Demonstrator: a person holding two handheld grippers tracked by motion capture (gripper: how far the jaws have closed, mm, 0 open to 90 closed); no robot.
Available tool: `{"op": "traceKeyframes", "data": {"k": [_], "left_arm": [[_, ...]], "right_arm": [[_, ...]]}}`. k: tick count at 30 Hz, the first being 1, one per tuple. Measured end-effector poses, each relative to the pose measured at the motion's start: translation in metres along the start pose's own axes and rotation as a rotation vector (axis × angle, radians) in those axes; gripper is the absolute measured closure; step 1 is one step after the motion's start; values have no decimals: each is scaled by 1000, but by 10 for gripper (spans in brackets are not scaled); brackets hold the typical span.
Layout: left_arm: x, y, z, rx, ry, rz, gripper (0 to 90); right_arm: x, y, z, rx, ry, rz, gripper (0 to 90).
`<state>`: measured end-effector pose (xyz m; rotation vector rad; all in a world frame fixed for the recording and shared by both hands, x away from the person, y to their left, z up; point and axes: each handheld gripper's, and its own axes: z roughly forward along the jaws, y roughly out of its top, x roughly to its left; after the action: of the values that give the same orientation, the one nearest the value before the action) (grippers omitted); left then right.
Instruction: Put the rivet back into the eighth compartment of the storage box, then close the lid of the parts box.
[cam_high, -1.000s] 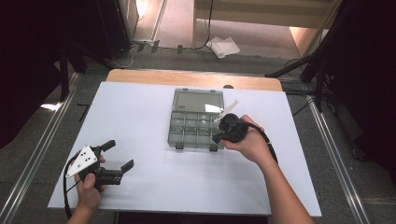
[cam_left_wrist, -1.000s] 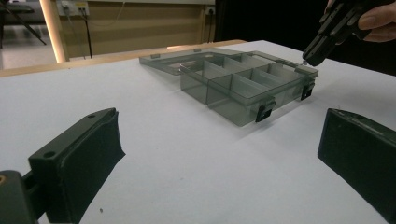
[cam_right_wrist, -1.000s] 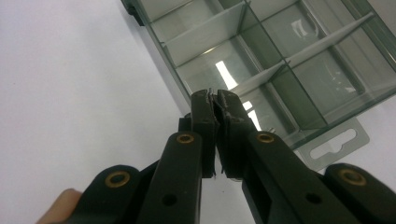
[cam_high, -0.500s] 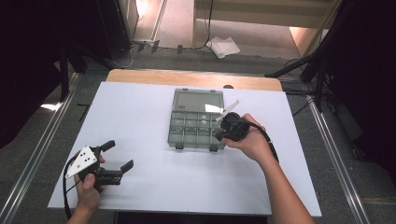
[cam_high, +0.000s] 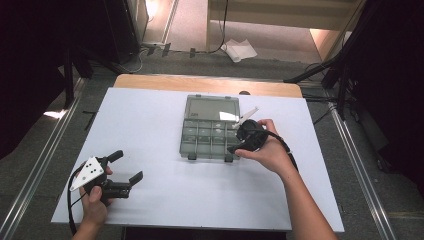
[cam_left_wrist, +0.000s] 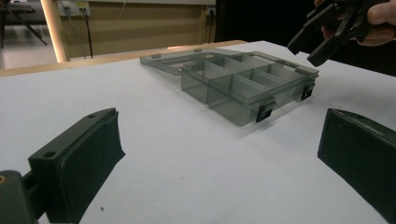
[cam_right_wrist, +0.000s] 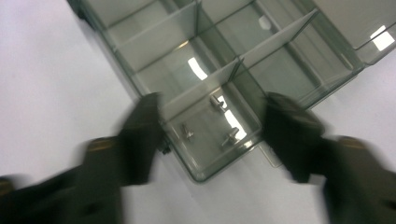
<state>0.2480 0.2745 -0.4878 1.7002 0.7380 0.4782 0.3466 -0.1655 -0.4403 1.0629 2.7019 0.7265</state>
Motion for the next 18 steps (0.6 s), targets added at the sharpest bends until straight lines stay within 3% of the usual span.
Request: {"op": "traceKeyframes", "data": {"k": [2, 3, 9, 18], "left_arm": [[0, 0, 0, -1, 1, -1, 0], [0, 0, 0, -1, 2, -1, 0], [0, 0, 0, 3, 2, 4, 0], [0, 5, 1, -7, 17, 14, 0]], "right_arm": [[0, 0, 1, 0, -1, 34, 16], [-1, 0, 2, 1, 12, 46, 0], [-2, -1, 3, -15, 5, 100, 0], [-7, -1, -3, -74, 9, 127, 0]]}}
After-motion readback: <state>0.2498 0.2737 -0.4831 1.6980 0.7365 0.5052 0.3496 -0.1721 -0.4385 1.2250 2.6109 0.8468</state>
